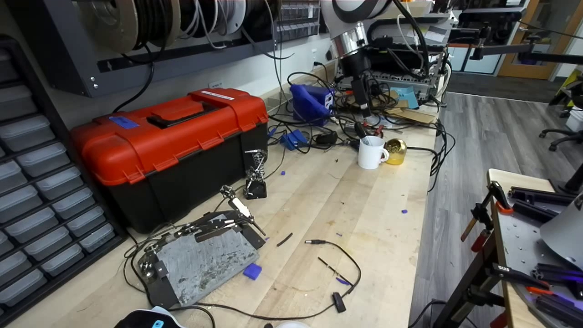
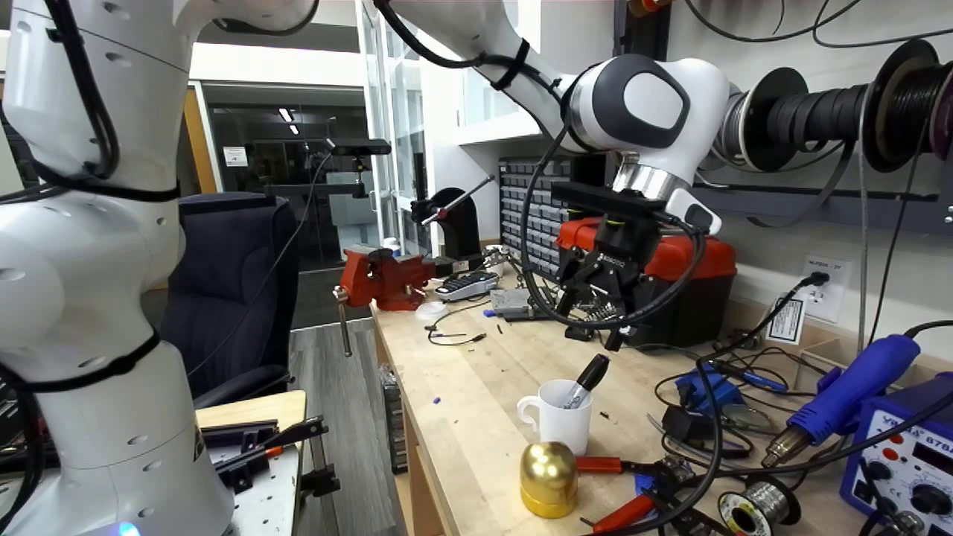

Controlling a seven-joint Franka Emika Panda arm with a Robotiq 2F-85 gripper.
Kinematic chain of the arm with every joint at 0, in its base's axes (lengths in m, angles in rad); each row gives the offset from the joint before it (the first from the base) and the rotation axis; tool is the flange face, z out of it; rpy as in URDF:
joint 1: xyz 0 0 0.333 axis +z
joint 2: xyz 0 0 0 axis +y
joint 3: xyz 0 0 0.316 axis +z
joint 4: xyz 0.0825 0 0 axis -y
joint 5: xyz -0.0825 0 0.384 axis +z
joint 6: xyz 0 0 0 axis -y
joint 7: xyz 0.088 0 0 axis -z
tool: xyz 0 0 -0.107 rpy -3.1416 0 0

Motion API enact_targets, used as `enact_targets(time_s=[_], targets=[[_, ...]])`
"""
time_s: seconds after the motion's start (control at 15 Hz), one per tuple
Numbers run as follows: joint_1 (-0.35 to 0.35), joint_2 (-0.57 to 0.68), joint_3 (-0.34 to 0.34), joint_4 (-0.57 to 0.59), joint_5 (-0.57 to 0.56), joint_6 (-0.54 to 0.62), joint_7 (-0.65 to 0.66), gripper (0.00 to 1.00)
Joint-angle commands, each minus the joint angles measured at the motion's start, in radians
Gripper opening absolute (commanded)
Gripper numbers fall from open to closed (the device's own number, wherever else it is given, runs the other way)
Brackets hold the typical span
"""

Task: Pick up the marker in the white mug and place it on the table.

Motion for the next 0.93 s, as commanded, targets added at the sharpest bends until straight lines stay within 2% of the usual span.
enact_targets(time_s=[0.0,0.87], targets=[[-0.014,0.0,0.015,0.003,-0.004,-0.003,0.003,1.0],[-0.027,0.084,0.021,0.006,-0.044,0.109,-0.011,1.0]])
